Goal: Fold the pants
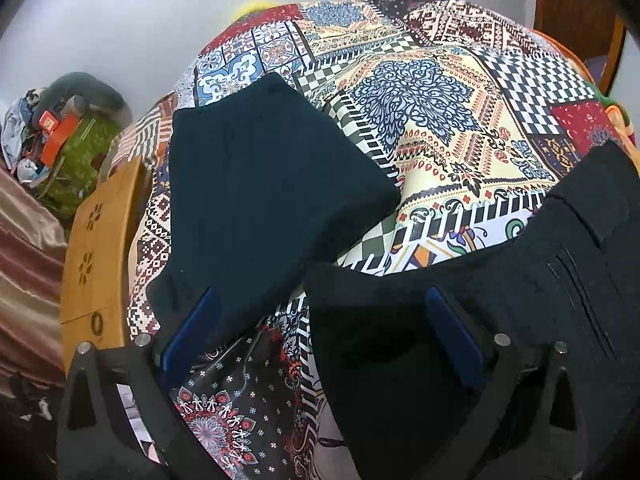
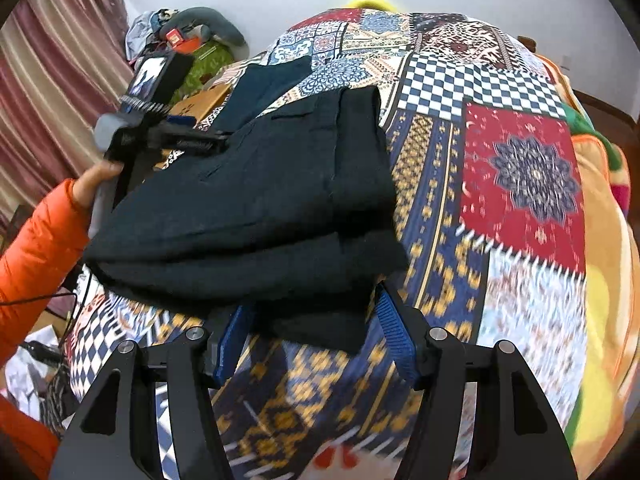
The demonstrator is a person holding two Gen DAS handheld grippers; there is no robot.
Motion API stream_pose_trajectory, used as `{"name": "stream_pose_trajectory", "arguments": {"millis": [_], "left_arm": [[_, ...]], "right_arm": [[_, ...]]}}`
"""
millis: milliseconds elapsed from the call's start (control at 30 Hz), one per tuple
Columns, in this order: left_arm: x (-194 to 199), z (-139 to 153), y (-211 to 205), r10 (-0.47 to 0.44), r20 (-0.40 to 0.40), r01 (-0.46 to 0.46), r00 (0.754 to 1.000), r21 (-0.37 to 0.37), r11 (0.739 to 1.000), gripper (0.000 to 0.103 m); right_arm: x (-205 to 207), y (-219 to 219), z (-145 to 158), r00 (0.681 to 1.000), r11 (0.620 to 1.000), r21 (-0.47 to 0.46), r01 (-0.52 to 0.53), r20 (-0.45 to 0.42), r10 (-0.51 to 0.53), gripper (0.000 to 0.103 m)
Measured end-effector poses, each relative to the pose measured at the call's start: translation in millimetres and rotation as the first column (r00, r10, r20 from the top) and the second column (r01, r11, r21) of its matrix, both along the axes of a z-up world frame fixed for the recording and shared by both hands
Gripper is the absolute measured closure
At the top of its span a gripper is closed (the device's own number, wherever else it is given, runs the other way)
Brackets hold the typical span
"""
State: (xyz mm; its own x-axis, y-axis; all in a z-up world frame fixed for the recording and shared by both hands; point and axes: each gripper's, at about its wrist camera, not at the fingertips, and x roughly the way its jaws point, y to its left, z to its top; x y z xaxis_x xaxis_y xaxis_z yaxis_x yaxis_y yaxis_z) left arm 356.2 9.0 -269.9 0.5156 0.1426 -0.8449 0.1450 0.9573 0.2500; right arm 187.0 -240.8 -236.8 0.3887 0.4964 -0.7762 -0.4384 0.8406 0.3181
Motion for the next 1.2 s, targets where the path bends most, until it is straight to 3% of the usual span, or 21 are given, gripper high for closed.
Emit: {"name": "stream_pose_trajectory", "arguments": {"millis": [133, 267, 433, 633, 800, 867, 933, 1067, 1200], "left_arm": [[-12, -1, 11, 0.015, 0.006, -0.015, 1.000, 0.002, 1.000, 0.000], [-40, 2, 26, 0.049, -0.018, -0.049, 0.999, 0.007, 0.999, 0.000], [-100, 14, 33, 0.069, -0.033, -0.070, 0.997, -0.020, 0.997, 0.000], [-159, 29, 17, 0.058, 0.012, -0.057, 0.998, -0.077, 0.995, 0.000], [-187, 45, 11, 0.076, 0.107, -0.068, 0.991, -0.082, 0.994, 0.001], [-190, 47, 14, 0.079, 0.106, -0.067, 0.991, -0.114, 0.991, 0.006], [-189, 40, 16, 0.053, 0.066, -0.043, 0.996, -0.150, 0.988, 0.025], [-191, 27, 23, 0.066, 0.069, -0.053, 0.995, -0.174, 0.983, 0.026], [-196, 29, 30, 0.123, 0.054, -0.106, 0.991, -0.239, 0.965, 0.036]], "right_arm": [[28, -5, 2, 1.000, 0.999, -0.033, 0.024, 0.017, -0.023, 0.044], [49, -20, 3, 0.993, 0.992, -0.048, 0.119, 0.022, -0.118, 0.044], [38, -41, 27, 0.976, 0.978, -0.004, 0.206, 0.071, -0.206, 0.044], [-3, -29, 55, 0.978, 0.988, 0.030, 0.151, 0.143, -0.154, 0.044], [-25, -6, 48, 0.986, 0.997, 0.023, 0.078, 0.144, -0.081, 0.044], [-31, 3, 37, 0.992, 0.998, 0.009, 0.057, 0.114, -0.057, 0.052], [-35, 10, 25, 0.996, 0.999, 0.010, 0.031, 0.081, -0.031, 0.066], [-40, 14, 14, 0.996, 0.999, 0.030, 0.033, 0.076, -0.035, 0.081], [-44, 16, 10, 0.995, 0.999, 0.014, 0.036, 0.095, -0.037, 0.082]]}}
